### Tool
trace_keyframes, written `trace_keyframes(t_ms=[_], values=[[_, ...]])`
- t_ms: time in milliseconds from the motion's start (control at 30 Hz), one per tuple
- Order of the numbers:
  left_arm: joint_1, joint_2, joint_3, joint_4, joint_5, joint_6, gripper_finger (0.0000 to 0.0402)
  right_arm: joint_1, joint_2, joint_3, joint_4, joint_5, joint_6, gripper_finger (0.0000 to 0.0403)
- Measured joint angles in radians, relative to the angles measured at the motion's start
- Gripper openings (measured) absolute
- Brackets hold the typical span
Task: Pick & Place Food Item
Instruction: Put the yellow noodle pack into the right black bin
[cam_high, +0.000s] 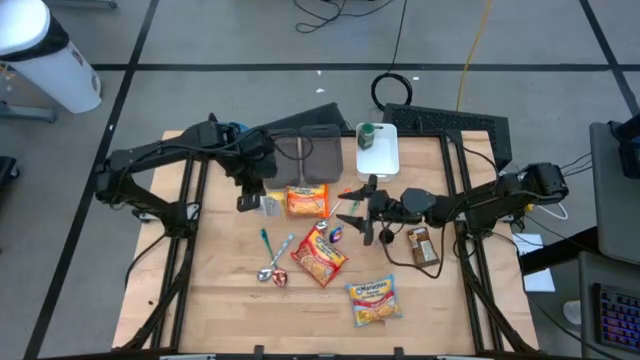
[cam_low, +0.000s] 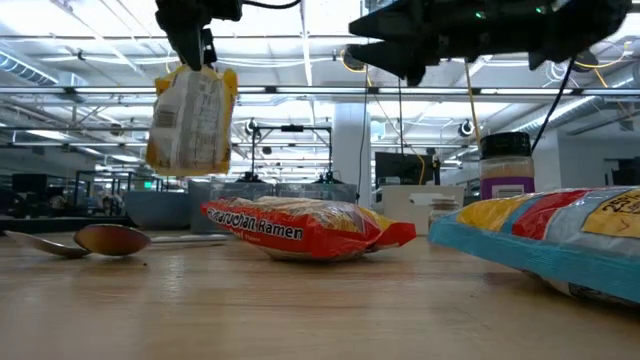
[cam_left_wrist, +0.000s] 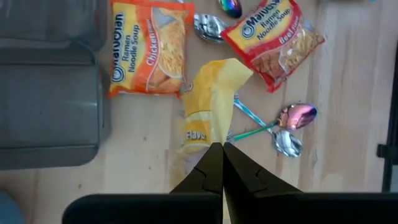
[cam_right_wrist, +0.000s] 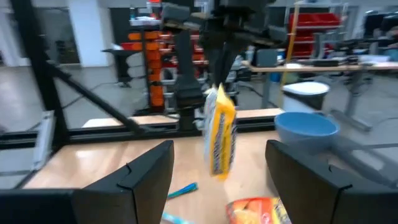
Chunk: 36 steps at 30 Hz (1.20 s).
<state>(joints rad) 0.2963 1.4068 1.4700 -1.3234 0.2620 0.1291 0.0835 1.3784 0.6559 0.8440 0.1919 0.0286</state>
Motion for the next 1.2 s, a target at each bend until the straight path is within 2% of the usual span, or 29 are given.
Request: trace_keyframes(t_ms=[233,400,600,833,1033,1200], values=[[0.010,0.024,0.001,0.030,-0.001,0.008,0.0000,-0.037,0.099,0.100,-0.014,0.013,-0.015,0.0251],[0.009,0.032,0.001,0.059,0.004,0.031,0.0000,-0.080,0.200,0.175,0.015,-0.093,0.013,0.0251],[0.011,0.034,0.001,0.065,-0.002,0.047,0.0000,-0.109,0.323,0.234,0.112,-0.089,0.045,0.0251],[0.011,0.034,0.020,0.091,-0.002,0.050,0.0000,-0.117,0.446,0.338,0.126,-0.092,0.069,0.0251],[0.011,0.033,0.074,0.094,-0.002,0.050,0.0000,-0.115,0.456,0.381,0.126,-0.142,0.060,0.0251],[0.008,0.033,0.092,0.098,-0.001,0.051,0.0000,-0.117,0.457,0.383,0.158,-0.140,0.046,0.0251]])
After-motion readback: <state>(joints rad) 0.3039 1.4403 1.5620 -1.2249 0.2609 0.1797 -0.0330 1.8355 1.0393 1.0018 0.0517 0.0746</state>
